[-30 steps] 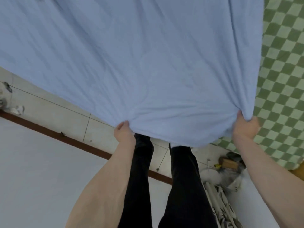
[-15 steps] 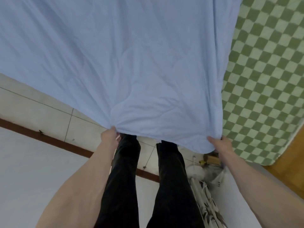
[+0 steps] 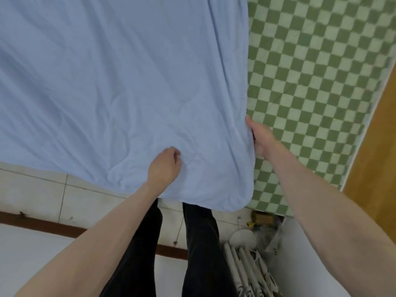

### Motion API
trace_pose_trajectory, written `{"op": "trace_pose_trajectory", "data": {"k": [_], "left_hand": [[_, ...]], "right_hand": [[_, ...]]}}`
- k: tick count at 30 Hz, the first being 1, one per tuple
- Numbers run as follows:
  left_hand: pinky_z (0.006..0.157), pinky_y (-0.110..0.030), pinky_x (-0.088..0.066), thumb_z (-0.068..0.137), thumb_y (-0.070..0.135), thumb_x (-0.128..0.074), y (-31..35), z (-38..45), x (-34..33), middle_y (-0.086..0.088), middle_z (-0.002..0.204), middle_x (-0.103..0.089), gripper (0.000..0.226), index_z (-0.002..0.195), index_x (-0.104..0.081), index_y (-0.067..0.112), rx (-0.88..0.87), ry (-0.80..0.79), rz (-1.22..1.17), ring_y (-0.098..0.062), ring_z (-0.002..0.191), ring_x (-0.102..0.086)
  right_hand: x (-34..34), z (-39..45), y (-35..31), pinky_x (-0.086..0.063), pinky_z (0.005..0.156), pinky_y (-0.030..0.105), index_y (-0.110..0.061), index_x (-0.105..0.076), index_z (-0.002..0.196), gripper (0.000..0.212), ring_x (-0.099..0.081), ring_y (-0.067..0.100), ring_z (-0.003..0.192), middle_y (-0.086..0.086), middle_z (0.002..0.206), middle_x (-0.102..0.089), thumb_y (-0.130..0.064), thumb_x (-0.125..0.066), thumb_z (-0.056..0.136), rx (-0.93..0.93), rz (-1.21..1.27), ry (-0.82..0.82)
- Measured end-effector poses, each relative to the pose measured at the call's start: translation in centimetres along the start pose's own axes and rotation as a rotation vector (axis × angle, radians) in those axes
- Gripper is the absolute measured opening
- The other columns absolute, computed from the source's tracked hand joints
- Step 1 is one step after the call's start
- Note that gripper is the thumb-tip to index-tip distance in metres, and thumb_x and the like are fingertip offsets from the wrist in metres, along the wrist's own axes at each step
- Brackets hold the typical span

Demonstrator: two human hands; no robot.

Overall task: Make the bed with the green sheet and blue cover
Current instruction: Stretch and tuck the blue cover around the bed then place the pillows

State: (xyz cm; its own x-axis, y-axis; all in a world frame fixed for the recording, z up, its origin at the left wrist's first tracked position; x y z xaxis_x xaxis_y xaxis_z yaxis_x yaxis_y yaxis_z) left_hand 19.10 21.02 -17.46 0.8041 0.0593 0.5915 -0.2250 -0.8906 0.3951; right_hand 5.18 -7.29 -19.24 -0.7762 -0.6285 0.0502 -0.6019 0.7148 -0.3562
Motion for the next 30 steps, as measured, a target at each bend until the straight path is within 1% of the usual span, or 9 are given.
{"op": "trace_pose_trajectory", "data": {"k": [4, 8, 11, 15, 19, 21, 24, 28, 30], "left_hand": [[0.087, -0.045, -0.049, 0.093, 0.019, -0.054, 6.5, 3.1, -0.3, -0.006, 0.131, -0.056, 0.037, 0.129, -0.057, 0.013, -0.266, 0.069, 0.211, -0.031, 0.117, -0.053], [0.108, -0.053, -0.037, 0.091, 0.024, -0.057, 9.1, 5.9, -0.8, -0.003, 0.161, -0.028, 0.057, 0.146, -0.042, 0.025, -0.260, 0.053, 0.359, -0.028, 0.149, -0.023], [0.116, -0.065, -0.021, 0.095, 0.035, -0.058, 8.9, 7.3, -1.6, -0.001, 0.168, 0.003, 0.073, 0.157, -0.020, 0.030, -0.188, -0.048, 0.518, -0.029, 0.155, 0.004], [0.114, -0.068, -0.019, 0.089, 0.048, -0.066, 8.7, 7.4, -2.8, -0.005, 0.166, 0.022, 0.096, 0.159, -0.002, 0.034, -0.183, -0.103, 0.602, -0.033, 0.153, 0.016], [0.112, -0.072, -0.018, 0.085, 0.055, -0.067, 8.9, 7.8, -3.4, -0.006, 0.163, 0.030, 0.106, 0.157, 0.008, 0.040, -0.165, -0.130, 0.629, -0.035, 0.151, 0.024], [0.112, -0.074, -0.018, 0.085, 0.054, -0.068, 9.2, 7.9, -3.4, -0.006, 0.162, 0.031, 0.106, 0.156, 0.010, 0.042, -0.154, -0.144, 0.625, -0.036, 0.150, 0.026], [0.112, -0.074, -0.019, 0.086, 0.049, -0.069, 9.5, 7.9, -3.2, -0.005, 0.163, 0.031, 0.105, 0.156, 0.008, 0.043, -0.155, -0.154, 0.616, -0.035, 0.151, 0.024], [0.111, -0.072, -0.022, 0.090, 0.043, -0.067, 9.8, 8.1, -2.7, -0.005, 0.163, 0.029, 0.099, 0.157, 0.007, 0.042, -0.153, -0.174, 0.623, -0.033, 0.152, 0.022], [0.112, -0.071, -0.021, 0.091, 0.039, -0.065, 10.2, 7.8, -2.6, -0.005, 0.164, 0.029, 0.097, 0.157, 0.006, 0.041, -0.146, -0.199, 0.621, -0.033, 0.152, 0.022]], "right_hand": [[-0.1, 3.1, -4.1, -0.060, 0.069, 0.028, -0.006, -0.068, 0.117, 0.034, -0.074, 0.016, 0.089, 0.004, 0.109, -0.074, -0.025, -0.074, 0.090, 0.121, -0.157, 0.060], [5.8, 4.0, -4.7, -0.053, 0.070, 0.029, -0.013, -0.064, 0.098, 0.014, -0.062, 0.020, 0.084, 0.002, 0.095, -0.067, -0.024, -0.066, 0.091, 0.265, -0.143, 0.401], [7.9, 4.3, -5.0, -0.050, 0.063, 0.024, -0.019, -0.064, 0.087, 0.005, -0.061, 0.016, 0.082, -0.004, 0.088, -0.067, -0.020, -0.066, 0.091, 0.249, -0.151, 0.387], [7.5, 5.3, -8.4, -0.050, 0.062, 0.026, -0.019, -0.064, 0.089, 0.015, -0.065, 0.017, 0.081, -0.002, 0.093, -0.071, -0.011, -0.064, 0.076, 0.206, -0.151, 0.275], [5.3, 7.2, -13.7, -0.052, 0.055, 0.018, -0.024, -0.067, 0.089, 0.011, -0.070, 0.005, 0.071, -0.011, 0.087, -0.073, -0.031, -0.070, 0.081, 0.283, -0.269, 0.142], [4.5, 8.4, -16.3, -0.050, 0.062, 0.022, -0.020, -0.063, 0.085, 0.016, -0.065, 0.011, 0.072, -0.007, 0.086, -0.069, -0.036, -0.066, 0.085, 0.344, -0.374, 0.182], [5.8, 9.9, -18.0, -0.038, 0.061, 0.024, -0.019, -0.052, 0.072, 0.022, -0.050, 0.015, 0.072, -0.004, 0.072, -0.053, -0.026, -0.056, 0.092, 0.422, -0.430, 0.350], [6.7, 11.1, -16.8, -0.045, 0.074, 0.026, -0.017, -0.058, 0.092, 0.014, -0.054, 0.018, 0.084, 0.002, 0.091, -0.058, -0.028, -0.052, 0.097, 0.389, -0.394, 0.509], [5.9, 11.1, -16.8, -0.048, 0.080, 0.028, -0.014, -0.061, 0.109, 0.023, -0.057, 0.020, 0.089, 0.002, 0.101, -0.059, -0.031, -0.052, 0.097, 0.345, -0.412, 0.528]]}}
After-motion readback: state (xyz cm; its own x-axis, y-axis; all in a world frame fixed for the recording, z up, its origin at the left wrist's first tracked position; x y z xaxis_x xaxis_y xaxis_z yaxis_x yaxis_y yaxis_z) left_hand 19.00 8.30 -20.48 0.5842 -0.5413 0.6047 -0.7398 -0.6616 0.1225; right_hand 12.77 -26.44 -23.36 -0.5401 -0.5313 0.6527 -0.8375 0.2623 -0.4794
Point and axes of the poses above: each hand's wrist, its own z-axis towards the middle knuckle, its own x-axis out of the back of the hand, y = z × x, the point moved 5 cm from there along z, towards the middle knuckle
